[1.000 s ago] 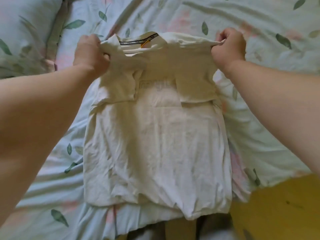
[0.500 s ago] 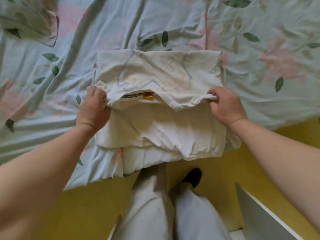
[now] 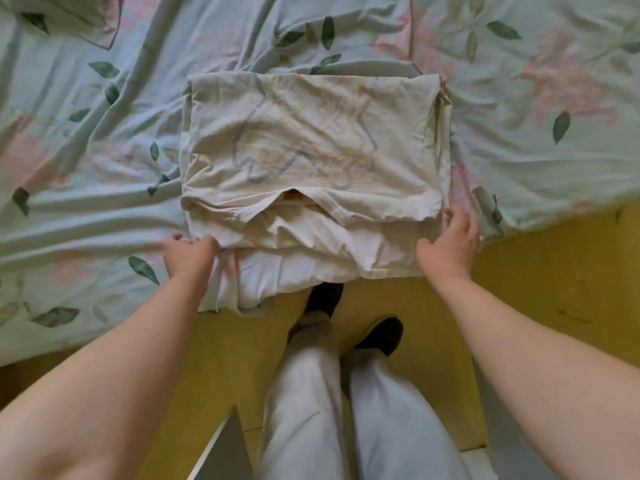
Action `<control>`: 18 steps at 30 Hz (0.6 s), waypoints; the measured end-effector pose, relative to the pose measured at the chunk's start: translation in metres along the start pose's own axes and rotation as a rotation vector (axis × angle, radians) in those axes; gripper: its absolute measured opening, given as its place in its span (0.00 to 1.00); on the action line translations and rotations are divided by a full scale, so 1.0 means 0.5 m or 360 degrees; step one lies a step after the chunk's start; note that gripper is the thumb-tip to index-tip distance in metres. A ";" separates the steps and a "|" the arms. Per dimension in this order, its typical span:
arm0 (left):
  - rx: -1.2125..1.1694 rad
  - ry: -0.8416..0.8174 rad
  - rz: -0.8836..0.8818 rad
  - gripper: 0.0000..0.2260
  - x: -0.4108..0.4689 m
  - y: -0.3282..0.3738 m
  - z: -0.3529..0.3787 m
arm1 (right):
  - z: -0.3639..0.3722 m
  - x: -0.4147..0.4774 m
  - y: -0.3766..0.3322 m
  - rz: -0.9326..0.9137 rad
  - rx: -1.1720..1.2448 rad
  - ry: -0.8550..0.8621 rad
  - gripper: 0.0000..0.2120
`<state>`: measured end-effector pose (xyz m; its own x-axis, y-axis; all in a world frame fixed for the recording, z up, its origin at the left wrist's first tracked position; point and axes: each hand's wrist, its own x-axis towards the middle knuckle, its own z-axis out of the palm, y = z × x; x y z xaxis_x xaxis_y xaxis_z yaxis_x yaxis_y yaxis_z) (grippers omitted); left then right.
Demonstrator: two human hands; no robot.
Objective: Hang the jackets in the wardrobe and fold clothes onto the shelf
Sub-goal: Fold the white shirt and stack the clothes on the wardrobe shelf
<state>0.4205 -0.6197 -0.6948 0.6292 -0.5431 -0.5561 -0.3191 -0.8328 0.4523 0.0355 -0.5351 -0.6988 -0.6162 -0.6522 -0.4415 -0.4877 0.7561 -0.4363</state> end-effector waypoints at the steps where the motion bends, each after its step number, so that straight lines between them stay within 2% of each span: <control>1: -0.0243 -0.0112 -0.0200 0.33 0.008 -0.010 -0.004 | 0.008 -0.008 0.014 0.0203 0.0157 -0.0017 0.29; 2: -0.0376 -0.0235 -0.0284 0.32 0.016 -0.019 -0.010 | 0.013 -0.013 0.023 0.0350 0.0283 -0.0049 0.29; 4: -0.0359 -0.0395 -0.0198 0.25 0.024 -0.029 -0.020 | 0.015 -0.011 0.037 0.0516 0.0470 -0.0090 0.27; 6: -0.0306 -0.0378 -0.0037 0.15 0.028 -0.024 -0.026 | 0.011 -0.006 0.045 0.0622 0.0635 -0.0135 0.21; 9: -0.0189 -0.0339 0.0236 0.05 0.035 -0.002 -0.036 | 0.003 -0.001 0.052 0.0680 0.0669 -0.0233 0.07; 11: -0.0211 -0.0363 0.0341 0.05 0.033 0.015 -0.044 | -0.006 -0.002 0.052 0.0668 0.0681 -0.0207 0.08; 13: -0.0351 -0.0383 0.0394 0.04 0.024 0.036 -0.054 | -0.017 -0.008 0.047 0.0695 0.0730 -0.0141 0.13; 16: -0.0534 -0.0217 0.0416 0.05 0.016 0.066 -0.066 | -0.028 -0.014 0.047 0.0734 0.0820 -0.0092 0.14; 18: -0.0467 -0.0124 0.0402 0.10 0.021 0.069 -0.069 | -0.028 -0.016 0.052 0.0741 0.0852 -0.0077 0.11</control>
<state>0.4406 -0.6507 -0.6610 0.4973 -0.7429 -0.4480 -0.2337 -0.6120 0.7555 0.0189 -0.5094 -0.6958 -0.6525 -0.2787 -0.7047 0.1982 0.8348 -0.5136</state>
